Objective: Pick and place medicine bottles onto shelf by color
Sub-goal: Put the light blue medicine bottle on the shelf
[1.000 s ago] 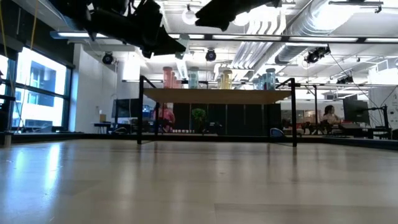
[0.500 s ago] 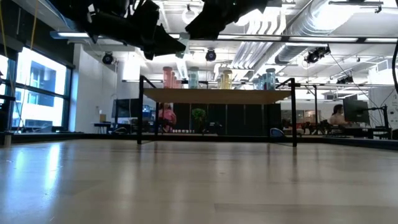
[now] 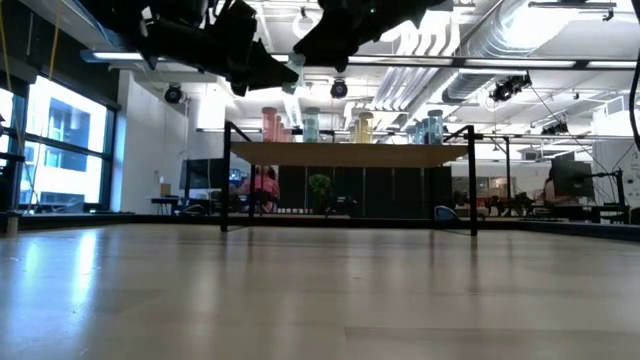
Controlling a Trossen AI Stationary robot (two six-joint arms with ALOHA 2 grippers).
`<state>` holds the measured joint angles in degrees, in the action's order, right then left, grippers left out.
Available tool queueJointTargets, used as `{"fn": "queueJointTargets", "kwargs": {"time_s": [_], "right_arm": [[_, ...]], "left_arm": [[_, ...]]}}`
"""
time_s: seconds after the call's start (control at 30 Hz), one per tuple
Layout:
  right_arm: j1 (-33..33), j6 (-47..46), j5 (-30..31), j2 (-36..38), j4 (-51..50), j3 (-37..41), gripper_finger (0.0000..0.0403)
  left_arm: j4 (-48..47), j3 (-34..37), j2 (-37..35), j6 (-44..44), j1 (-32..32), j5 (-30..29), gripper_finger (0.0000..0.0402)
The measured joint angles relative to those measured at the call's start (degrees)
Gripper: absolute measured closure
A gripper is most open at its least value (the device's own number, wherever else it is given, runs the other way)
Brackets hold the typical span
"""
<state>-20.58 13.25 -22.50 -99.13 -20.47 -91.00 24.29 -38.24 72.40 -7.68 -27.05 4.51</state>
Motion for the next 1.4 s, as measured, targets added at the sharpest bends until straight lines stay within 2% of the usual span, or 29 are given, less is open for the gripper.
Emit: {"fn": "queueJointTargets", "kwargs": {"time_s": [0.4, 0.83, 1.4], "right_arm": [[0.35, 0.09, 0.04, -1.24, 1.03, 0.07, 0.021], [0.35, 0.09, 0.24, -1.16, 0.42, 0.07, 0.0261], [0.35, -0.76, 0.24, -1.16, 0.37, 0.07, 0.0264]], "left_arm": [[-0.02, -0.02, 0.0, 0.17, 0.0, 0.0, 0.0314], [-0.02, -0.04, 0.0, 1.64, 0.04, 0.0, 0.0314], [0.02, -0.04, 0.0, 1.53, 0.04, 0.0, 0.0314]]}}
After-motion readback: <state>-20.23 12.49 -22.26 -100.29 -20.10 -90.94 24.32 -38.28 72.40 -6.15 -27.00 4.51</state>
